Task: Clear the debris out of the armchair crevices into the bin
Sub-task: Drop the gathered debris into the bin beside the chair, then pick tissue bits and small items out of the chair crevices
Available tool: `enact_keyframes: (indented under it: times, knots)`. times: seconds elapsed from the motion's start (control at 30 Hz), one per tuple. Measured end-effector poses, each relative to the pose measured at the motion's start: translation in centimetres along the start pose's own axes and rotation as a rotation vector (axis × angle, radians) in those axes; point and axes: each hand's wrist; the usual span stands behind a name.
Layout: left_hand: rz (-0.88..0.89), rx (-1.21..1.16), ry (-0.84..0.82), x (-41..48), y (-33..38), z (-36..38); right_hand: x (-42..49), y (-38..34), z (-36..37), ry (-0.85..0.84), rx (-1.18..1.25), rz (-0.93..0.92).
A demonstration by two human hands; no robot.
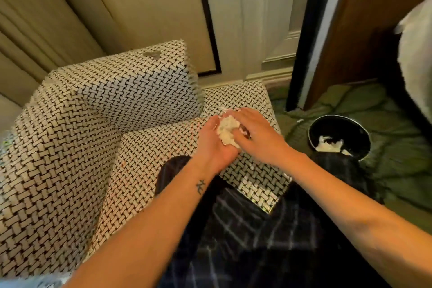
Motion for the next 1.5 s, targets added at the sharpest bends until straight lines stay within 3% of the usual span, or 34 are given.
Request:
enact_keyframes:
  times: [0.43,0.77,1.0,1.2,1.5]
  knots:
    - [-0.212,0.158,-0.089,10.2,-14.1,12.6,-3.9,15.5,-9.2,0.27,0.065,0.371]
    - [-0.265,0.284,0.028,19.4,-20.9,14.9,-5.3,24.6,-7.9,0.501,0.631,0.897]
    - [-0.255,0.368,0.108,24.9,-23.7,16.3,-4.5,30.3,-7.4,0.849,1.128,1.195]
    - [-0.283,0.383,0.122,27.0,-24.6,16.7,-4.1,33.2,-8.5,1.007,1.409,1.291]
    - [-0.289,0.352,0.154,26.0,-23.1,15.4,-4.0,31.3,-8.5,1.089,1.417,1.331]
Point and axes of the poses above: each hand's wrist, its own x-axis towards the middle knuckle, its own z-axis out of the palm, y = z × x, and after that the axes turned 10 degrees about y, right-handed
